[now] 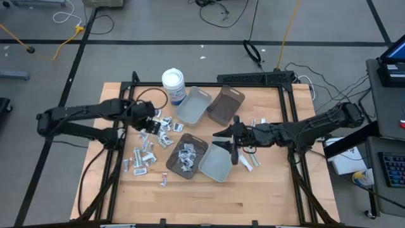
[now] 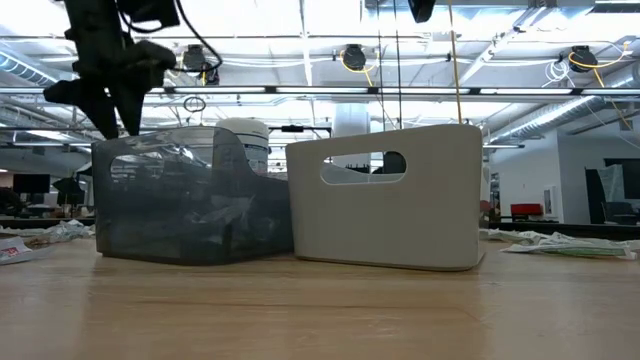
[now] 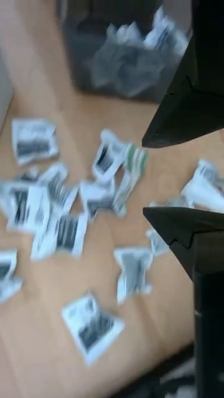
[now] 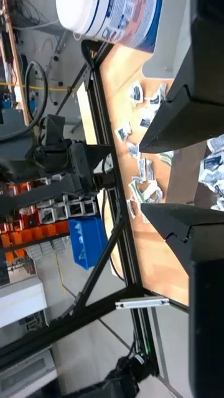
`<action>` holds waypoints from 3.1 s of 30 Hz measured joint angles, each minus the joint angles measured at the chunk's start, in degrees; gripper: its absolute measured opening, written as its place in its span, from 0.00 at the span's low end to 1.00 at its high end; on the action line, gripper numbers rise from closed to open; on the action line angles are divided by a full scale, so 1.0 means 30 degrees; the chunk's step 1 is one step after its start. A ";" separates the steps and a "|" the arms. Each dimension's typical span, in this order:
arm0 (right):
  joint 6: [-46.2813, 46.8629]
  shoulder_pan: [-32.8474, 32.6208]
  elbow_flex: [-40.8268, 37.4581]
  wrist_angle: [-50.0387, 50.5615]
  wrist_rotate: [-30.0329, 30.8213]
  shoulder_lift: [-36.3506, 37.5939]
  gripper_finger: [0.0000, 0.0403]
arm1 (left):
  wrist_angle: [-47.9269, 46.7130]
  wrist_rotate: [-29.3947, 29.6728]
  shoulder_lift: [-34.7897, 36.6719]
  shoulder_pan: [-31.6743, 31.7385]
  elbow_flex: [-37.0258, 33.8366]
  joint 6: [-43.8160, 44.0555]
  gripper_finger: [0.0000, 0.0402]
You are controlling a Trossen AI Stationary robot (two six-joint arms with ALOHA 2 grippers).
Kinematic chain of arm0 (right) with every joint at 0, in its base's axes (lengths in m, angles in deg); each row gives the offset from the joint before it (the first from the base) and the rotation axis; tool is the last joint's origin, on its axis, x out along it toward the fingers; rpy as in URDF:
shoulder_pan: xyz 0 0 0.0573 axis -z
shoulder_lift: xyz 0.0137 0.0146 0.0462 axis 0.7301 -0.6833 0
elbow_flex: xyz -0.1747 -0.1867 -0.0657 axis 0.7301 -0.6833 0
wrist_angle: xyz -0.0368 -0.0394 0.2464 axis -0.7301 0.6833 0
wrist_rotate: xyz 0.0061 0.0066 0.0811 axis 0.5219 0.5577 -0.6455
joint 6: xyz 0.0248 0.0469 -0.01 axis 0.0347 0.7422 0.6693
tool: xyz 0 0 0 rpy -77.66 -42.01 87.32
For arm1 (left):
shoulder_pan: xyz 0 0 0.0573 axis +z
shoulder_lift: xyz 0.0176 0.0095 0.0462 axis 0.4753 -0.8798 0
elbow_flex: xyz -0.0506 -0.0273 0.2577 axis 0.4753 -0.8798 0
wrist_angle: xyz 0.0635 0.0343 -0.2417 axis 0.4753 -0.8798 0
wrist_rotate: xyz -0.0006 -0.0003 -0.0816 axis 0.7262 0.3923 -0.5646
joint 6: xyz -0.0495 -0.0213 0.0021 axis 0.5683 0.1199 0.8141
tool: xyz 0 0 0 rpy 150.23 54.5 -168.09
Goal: Pick & Place First Aid Supplies
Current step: Put the black towelette pack into the top black bin
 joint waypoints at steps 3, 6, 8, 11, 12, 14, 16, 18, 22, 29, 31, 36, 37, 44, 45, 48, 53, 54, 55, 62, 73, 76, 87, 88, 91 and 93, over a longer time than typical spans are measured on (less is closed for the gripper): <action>0.0006 0.0252 0.0000 -0.0034 -0.0006 0.0000 0.34 | -0.0636 -0.0035 0.0003 0.1775 0.0000 -0.1040 0.42; 0.0007 0.0420 0.0000 -0.0138 -0.0005 0.0007 0.34 | -0.1030 -0.0439 -0.0008 0.3705 0.0000 -0.2010 0.42; 0.0007 0.0502 0.0000 -0.0124 -0.0007 0.0001 0.34 | -0.1364 -0.0502 -0.0015 0.5013 0.0000 -0.2796 0.42; 0.0007 0.0596 0.0000 -0.0129 -0.0013 0.0001 0.34 | -0.1522 -0.1030 -0.0008 0.6805 0.0000 -0.3796 0.42; 0.0007 0.0641 0.0000 -0.0124 -0.0012 0.0005 0.34 | -0.1559 -0.1172 -0.0013 0.7350 0.0000 -0.4142 0.42; 0.0007 0.0683 0.0000 -0.0117 -0.0015 0.0006 0.34 | -0.1704 -0.1245 -0.0015 0.8310 0.0000 -0.4625 0.42; -0.0001 0.0683 0.0000 -0.0124 -0.0015 0.0000 0.34 | -0.1935 -0.0952 -0.0177 0.8968 -0.0026 -0.4973 0.42; -0.0036 0.0683 0.0000 -0.0117 -0.0015 0.0000 0.34 | -0.2199 -0.0770 -0.0477 0.9272 -0.0324 -0.5261 0.42; -0.0044 0.0683 0.0000 -0.0107 -0.0019 0.0000 0.34 | -0.2155 -0.0192 -0.1348 0.9345 -0.1237 -0.5407 0.42; -0.0051 0.0683 0.0000 0.0517 -0.0056 0.0000 0.34 | 0.0653 0.0206 -0.2815 0.9315 -0.3063 -0.4996 0.42; -0.0053 0.0683 0.0000 0.0860 -0.0066 0.0000 0.34 | 0.1321 0.0233 -0.3272 0.9294 -0.3519 -0.4858 0.42; -0.0058 0.0683 0.0000 0.1469 -0.0077 0.0004 0.34 | 0.2348 0.0678 -0.4356 0.9294 -0.4560 -0.4546 0.42; -0.0058 0.0683 0.0000 0.1555 -0.0080 0.0000 0.34 | 0.2536 0.0670 -0.4542 0.9294 -0.4757 -0.4552 0.42; -0.0058 0.0676 0.0000 0.1745 -0.0084 0.0000 0.34 | 0.3937 0.0636 -0.5460 0.9294 -0.5720 -0.4621 0.33; -0.0058 0.0676 0.0000 0.1741 -0.0087 0.0000 0.34 | 0.4223 0.0635 -0.5566 0.9294 -0.5832 -0.4681 0.29; -0.0058 0.0676 0.0000 0.1741 -0.0087 0.0000 0.34 | 0.4564 0.0466 -0.5720 0.9309 -0.6062 -0.5011 0.15; -0.0058 0.0676 0.0000 0.1741 -0.0087 0.0000 0.34 | 0.4571 0.0448 -0.5585 0.9316 -0.6098 -0.5119 0.03; -0.0058 0.0676 0.0000 0.1741 -0.0087 0.0000 0.34 | 0.4571 0.0429 -0.5540 0.9316 -0.6095 -0.5142 0.03; -0.0058 0.0676 0.0000 0.1741 -0.0087 0.0006 0.34 | 0.4526 0.0381 -0.5460 0.9316 -0.6081 -0.5142 0.03; -0.0060 0.0701 0.0000 0.1734 -0.0007 0.0000 0.34 | 0.4820 -0.1214 -0.2889 0.8815 -0.5947 -0.4684 0.01; -0.0051 0.0924 0.0000 0.1727 0.0000 0.0000 0.53 | 0.6420 -0.2173 0.3743 0.6157 -0.5945 -0.6052 0.00; -0.0051 0.0924 0.0000 0.1727 -0.0015 0.0000 0.59 | 0.7460 -0.2470 0.4641 0.5111 -0.5945 -0.6707 0.00; 0.1625 0.1317 0.0000 0.1155 -0.0069 0.0004 0.64 | 1.8520 -0.3641 0.4456 0.0105 -0.5931 -1.0909 0.00; 0.1704 0.1425 0.0000 0.1076 -0.0076 0.0000 0.64 | 1.9638 -0.3650 0.4281 -0.0325 -0.5915 -1.1109 0.00; 0.1707 0.1826 0.0000 0.0665 -0.0653 0.0000 0.65 | 2.1776 -0.3636 0.3505 -0.1405 -0.5901 -1.1152 0.00; 0.1756 0.2142 0.0000 0.0538 -0.1658 0.0007 0.65 | 2.2968 -0.3614 0.2760 -0.2050 -0.5901 -1.0679 0.00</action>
